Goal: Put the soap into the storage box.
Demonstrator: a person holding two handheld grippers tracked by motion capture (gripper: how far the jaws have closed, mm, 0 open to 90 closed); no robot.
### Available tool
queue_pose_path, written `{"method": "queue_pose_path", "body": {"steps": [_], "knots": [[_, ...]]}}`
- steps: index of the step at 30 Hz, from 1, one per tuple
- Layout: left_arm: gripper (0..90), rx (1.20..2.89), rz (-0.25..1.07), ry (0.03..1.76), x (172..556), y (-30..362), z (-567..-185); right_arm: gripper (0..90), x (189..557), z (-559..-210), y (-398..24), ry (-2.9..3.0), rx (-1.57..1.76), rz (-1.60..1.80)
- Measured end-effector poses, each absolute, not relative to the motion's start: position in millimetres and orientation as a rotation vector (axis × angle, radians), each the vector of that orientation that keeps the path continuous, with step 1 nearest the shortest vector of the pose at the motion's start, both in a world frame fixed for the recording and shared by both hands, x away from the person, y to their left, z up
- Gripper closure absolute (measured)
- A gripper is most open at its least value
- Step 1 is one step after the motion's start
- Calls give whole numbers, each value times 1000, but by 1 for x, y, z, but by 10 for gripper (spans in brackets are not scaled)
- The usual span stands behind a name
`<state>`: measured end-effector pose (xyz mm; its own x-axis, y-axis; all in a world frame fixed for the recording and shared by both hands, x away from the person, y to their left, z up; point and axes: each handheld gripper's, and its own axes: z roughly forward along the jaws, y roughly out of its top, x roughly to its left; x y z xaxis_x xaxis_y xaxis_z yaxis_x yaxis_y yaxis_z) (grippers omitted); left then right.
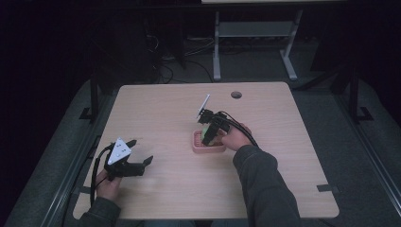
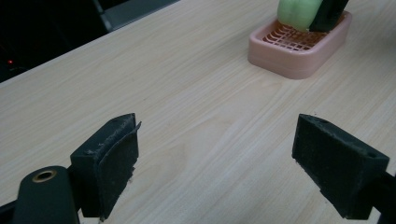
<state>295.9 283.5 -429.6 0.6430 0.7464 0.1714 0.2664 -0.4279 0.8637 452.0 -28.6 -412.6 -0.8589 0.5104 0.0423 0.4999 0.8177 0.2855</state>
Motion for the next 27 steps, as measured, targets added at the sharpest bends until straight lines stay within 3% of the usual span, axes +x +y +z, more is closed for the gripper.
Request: {"method": "queue_pose_path", "body": {"steps": [27], "knots": [[141, 1995, 700, 788, 296, 284, -429, 255, 452, -416, -26, 2957, 832, 445]]}}
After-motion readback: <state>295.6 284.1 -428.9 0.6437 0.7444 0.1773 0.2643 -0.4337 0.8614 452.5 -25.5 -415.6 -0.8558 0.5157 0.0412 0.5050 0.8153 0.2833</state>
